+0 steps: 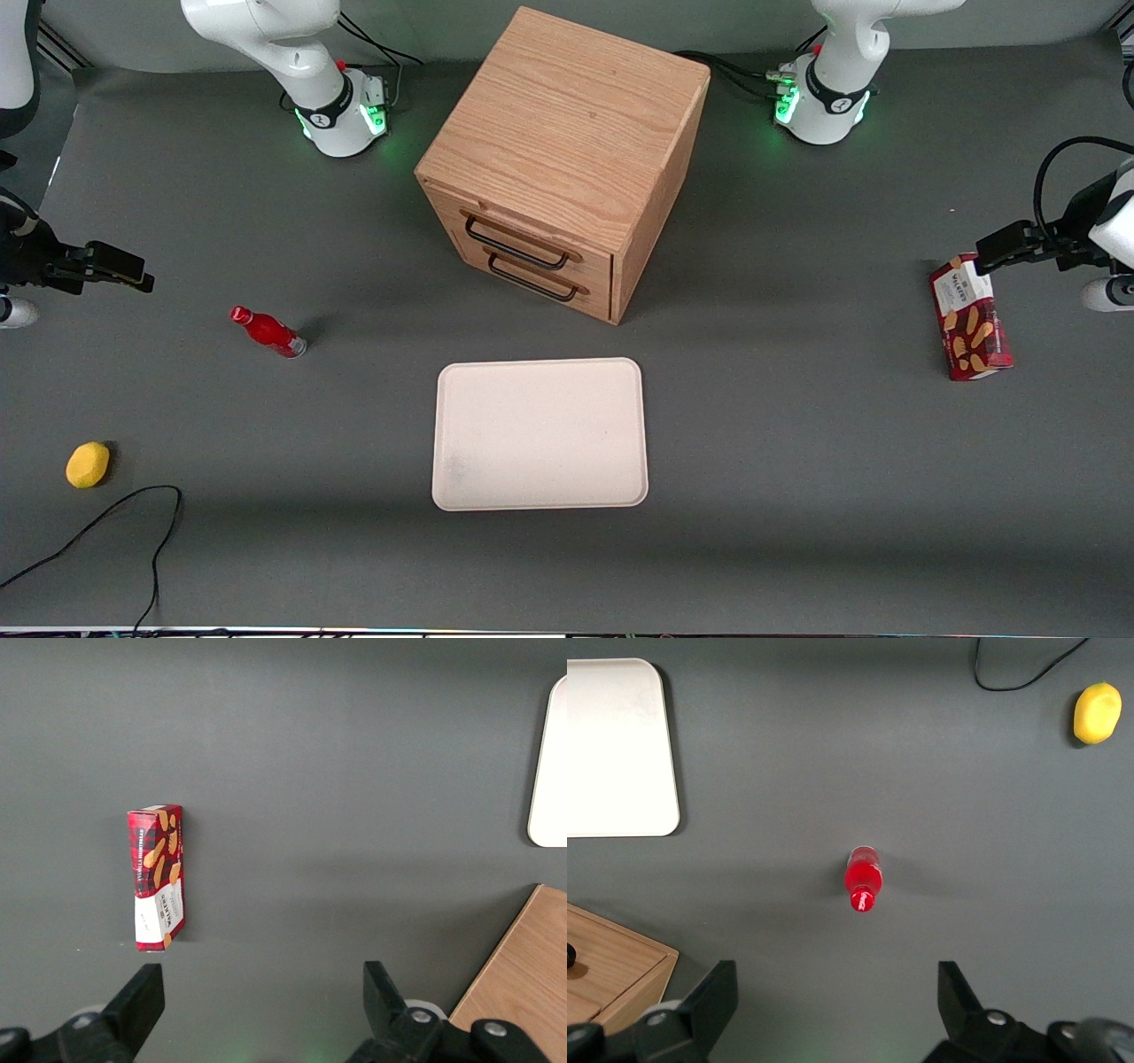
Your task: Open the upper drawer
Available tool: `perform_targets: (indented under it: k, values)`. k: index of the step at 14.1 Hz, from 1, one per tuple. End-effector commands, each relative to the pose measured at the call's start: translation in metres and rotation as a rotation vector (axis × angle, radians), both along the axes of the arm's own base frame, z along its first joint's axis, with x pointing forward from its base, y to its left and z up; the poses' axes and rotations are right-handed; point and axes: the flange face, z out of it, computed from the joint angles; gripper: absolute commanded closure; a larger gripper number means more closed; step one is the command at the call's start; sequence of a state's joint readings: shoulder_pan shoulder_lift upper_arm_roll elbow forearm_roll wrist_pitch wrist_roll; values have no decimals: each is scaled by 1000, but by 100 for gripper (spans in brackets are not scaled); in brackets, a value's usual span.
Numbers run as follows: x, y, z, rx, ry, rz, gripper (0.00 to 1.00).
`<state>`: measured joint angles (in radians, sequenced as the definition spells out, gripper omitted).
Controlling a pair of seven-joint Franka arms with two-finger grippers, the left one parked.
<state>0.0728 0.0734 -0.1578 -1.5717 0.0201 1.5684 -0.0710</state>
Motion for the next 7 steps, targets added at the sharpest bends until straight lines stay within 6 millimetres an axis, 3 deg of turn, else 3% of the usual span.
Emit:
perform_targets:
  k: [1, 7]
  values:
    - [1, 1, 4, -4, 3, -18, 0]
    - [3, 5, 2, 1, 3, 0, 0]
